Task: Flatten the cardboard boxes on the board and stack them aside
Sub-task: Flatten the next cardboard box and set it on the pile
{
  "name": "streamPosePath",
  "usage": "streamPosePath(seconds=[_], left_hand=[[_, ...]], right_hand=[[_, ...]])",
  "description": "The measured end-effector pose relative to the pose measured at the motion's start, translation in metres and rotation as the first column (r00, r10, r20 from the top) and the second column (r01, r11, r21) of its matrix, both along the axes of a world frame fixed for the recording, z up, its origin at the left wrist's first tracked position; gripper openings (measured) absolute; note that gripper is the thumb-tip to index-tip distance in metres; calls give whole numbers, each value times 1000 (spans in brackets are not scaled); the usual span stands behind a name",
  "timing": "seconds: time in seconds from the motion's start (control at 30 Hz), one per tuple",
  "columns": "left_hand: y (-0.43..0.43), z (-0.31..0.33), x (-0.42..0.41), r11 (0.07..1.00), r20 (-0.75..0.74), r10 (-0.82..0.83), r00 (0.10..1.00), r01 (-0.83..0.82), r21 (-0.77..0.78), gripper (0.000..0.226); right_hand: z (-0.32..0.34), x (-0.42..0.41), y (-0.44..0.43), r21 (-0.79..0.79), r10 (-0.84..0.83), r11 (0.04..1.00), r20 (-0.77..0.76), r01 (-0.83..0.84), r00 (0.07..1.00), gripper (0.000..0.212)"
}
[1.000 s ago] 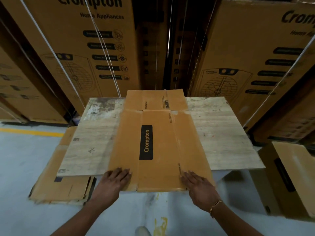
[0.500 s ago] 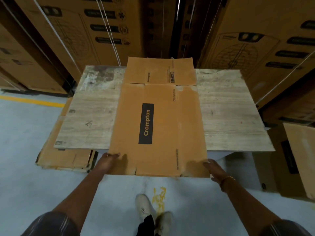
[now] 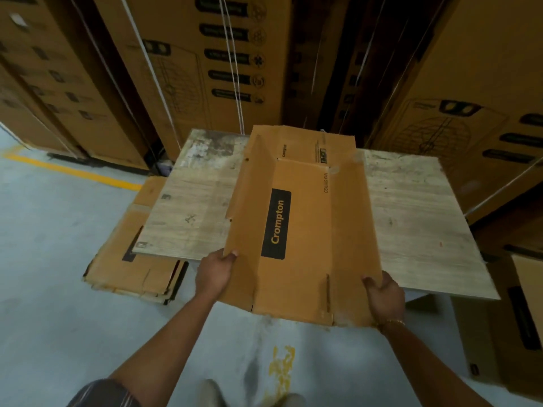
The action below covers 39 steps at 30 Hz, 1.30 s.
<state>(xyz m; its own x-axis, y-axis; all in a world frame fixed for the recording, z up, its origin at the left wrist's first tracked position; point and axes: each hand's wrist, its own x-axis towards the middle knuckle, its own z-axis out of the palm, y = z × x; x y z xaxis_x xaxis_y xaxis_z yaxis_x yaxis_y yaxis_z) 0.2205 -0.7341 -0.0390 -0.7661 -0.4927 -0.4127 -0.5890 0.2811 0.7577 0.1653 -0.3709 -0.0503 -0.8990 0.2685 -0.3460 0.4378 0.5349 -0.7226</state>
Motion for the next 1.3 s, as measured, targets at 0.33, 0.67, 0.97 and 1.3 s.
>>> streamPosePath(seconds=[0.33, 0.67, 0.97, 1.3], left_hand=[[-165, 68, 136, 979, -268, 197, 943, -201, 12, 8], [-420, 89, 229, 911, -231, 356, 906, -391, -129, 30], [-553, 37, 223, 848, -109, 432, 895, -445, -287, 50], [-676, -32, 185, 910, 80, 324, 943, -287, -299, 51]], right_hand=[[39, 71, -176, -119, 111, 983, -225, -140, 968, 30], [44, 108, -456, -307, 242, 899, -250, -314, 938, 15], [-3, 79, -616, -270, 365, 883, -122, -384, 923, 20], [-72, 63, -727, -203, 332, 931, 123, -303, 935, 24]])
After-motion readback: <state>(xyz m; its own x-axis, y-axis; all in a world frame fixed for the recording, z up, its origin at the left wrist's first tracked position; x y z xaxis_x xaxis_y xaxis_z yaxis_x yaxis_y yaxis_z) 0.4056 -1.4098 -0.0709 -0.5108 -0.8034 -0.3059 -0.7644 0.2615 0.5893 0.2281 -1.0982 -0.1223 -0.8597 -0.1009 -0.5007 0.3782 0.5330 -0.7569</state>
